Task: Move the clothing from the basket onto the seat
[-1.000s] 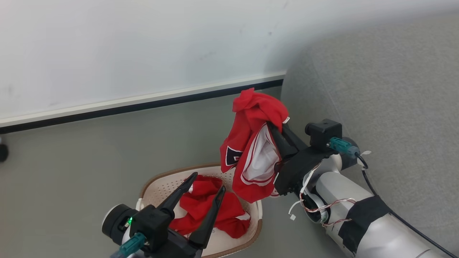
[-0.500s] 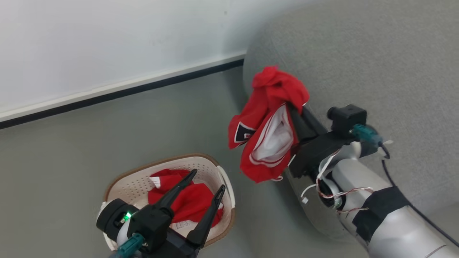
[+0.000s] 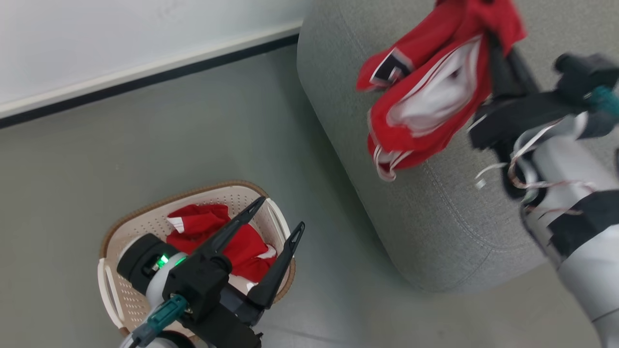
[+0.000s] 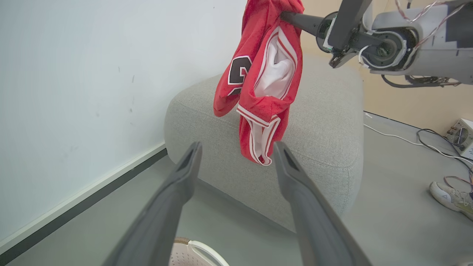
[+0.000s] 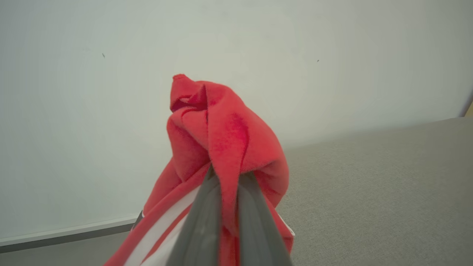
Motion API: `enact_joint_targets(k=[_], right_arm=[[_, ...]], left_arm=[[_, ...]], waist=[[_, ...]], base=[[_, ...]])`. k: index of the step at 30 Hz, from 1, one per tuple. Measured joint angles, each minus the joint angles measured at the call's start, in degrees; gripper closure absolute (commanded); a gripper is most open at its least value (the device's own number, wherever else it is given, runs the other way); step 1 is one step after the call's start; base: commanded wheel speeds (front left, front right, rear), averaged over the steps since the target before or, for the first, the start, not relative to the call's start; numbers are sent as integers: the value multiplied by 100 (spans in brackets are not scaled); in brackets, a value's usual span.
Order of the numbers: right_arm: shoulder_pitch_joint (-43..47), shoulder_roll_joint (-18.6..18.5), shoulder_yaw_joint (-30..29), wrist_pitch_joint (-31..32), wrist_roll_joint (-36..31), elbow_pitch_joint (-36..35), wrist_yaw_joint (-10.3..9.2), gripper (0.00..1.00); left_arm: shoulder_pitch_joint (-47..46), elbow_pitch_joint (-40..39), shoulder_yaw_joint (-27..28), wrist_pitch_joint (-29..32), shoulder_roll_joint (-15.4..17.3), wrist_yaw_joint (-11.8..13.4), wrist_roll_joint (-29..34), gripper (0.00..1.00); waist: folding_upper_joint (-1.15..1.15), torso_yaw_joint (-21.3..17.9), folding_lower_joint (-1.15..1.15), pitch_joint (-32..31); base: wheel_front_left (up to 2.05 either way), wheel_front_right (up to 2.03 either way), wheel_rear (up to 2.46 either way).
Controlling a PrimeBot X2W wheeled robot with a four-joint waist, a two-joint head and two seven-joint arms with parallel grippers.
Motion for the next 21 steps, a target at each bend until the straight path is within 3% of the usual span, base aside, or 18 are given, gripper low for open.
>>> enact_joint_targets(k=[10, 21], right_arm=[[-753, -654, -836, -25, -32, -9, -92, 100], [-1036, -1237, -1238, -42, -154, 188, -99, 100]], left_arm=[[-307, -248, 66, 109, 153, -88, 138, 0], [-548, -439, 60, 201, 198, -146, 221, 0]], waist=[[0, -15, 0, 484], [0, 63, 0, 946]], base=[[0, 0, 0], [0, 0, 0]])
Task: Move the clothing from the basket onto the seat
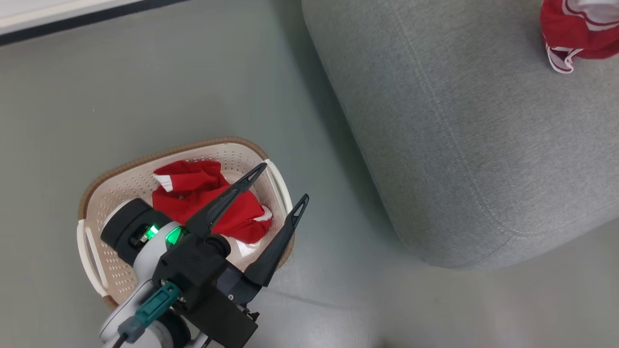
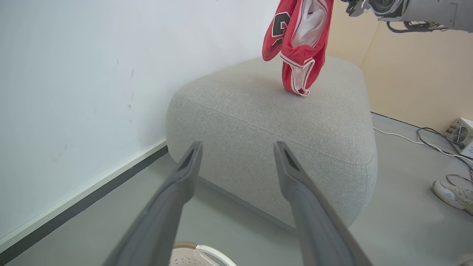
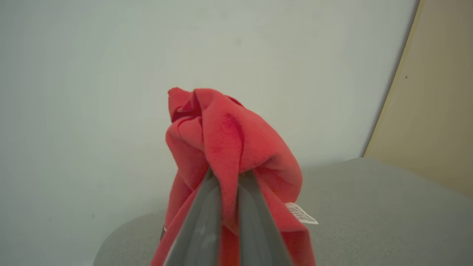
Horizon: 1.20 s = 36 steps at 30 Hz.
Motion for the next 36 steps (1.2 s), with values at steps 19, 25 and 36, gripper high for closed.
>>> enact_joint_targets(k=[19, 25, 36], right_arm=[[783, 545, -218, 0, 387, 1278, -18, 59], [780, 649, -196, 0, 385, 1434, 8, 0], [1390, 972, -34, 0, 193, 1417, 93, 0]], left_arm=[[-339, -79, 45, 57, 99, -100, -1, 0], [-345, 90, 67, 21, 108, -148, -12, 0], [-310, 396, 87, -215, 27, -142, -69, 0]], waist=[[-1, 206, 0, 643], [-1, 195, -1, 569], [-1, 163, -1, 196]], base=[[0, 0, 0], [0, 0, 0], [0, 0, 0]])
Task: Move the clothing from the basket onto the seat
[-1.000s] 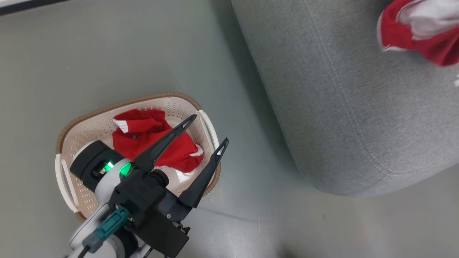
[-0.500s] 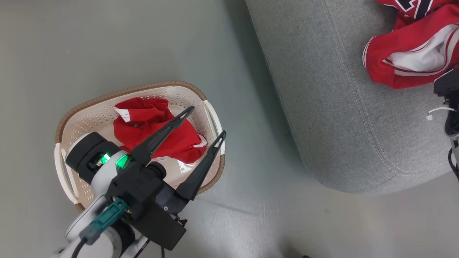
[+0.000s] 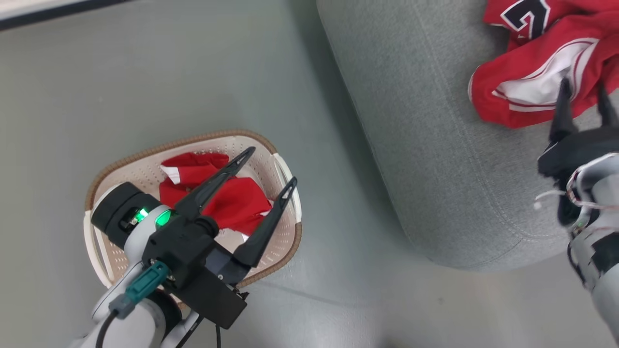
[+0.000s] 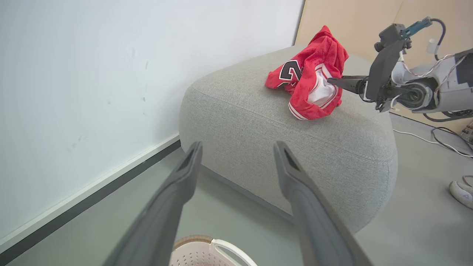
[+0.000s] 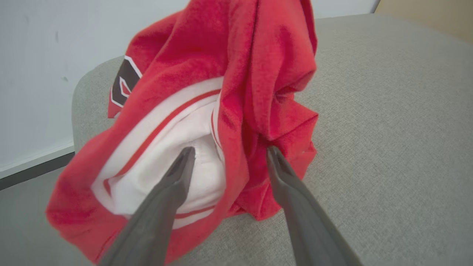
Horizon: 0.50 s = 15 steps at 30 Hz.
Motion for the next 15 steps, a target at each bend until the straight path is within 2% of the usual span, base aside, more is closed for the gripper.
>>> enact_joint_targets(k=[6, 15], right_arm=[[425, 67, 36, 1, -166, -282, 16, 0], [921, 162, 53, 0, -510, -1093, 7, 0]], left_arm=[[127, 264, 92, -152, -99, 119, -141, 0], [383, 614, 333, -450, -245, 370, -256, 0]], waist=[[0, 22, 0, -283], [0, 230, 0, -747]], base=[[0, 0, 0], [0, 0, 0]])
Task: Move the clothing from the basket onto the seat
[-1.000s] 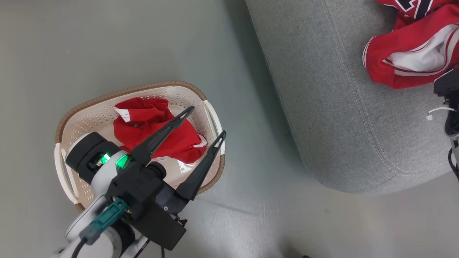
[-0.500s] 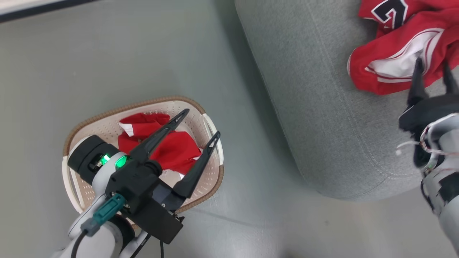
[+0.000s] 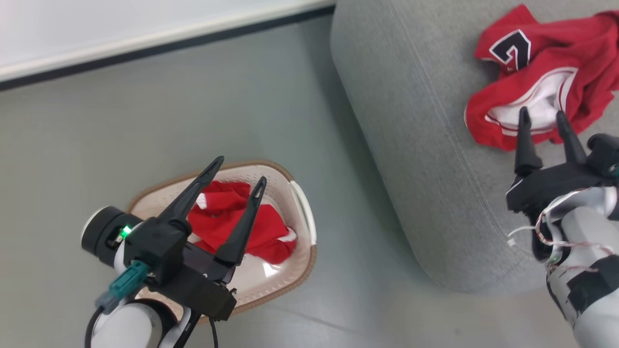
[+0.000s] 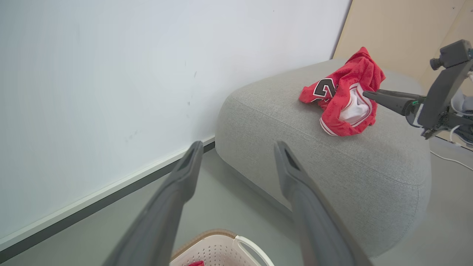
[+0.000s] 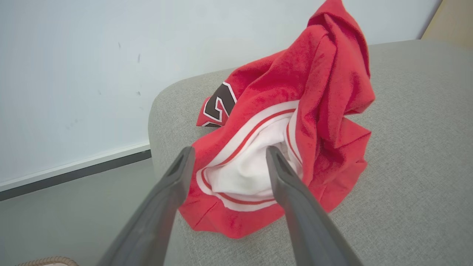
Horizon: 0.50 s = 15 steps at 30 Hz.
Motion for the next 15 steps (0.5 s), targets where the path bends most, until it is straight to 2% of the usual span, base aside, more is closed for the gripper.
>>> enact_joint_targets(k=[15], right_arm=[[879, 124, 96, 0, -555, -1198, -93, 0]], left_arm=[[530, 436, 521, -398, -180, 458, -287, 0]], waist=[[0, 648, 0, -718]], base=[[0, 0, 0]])
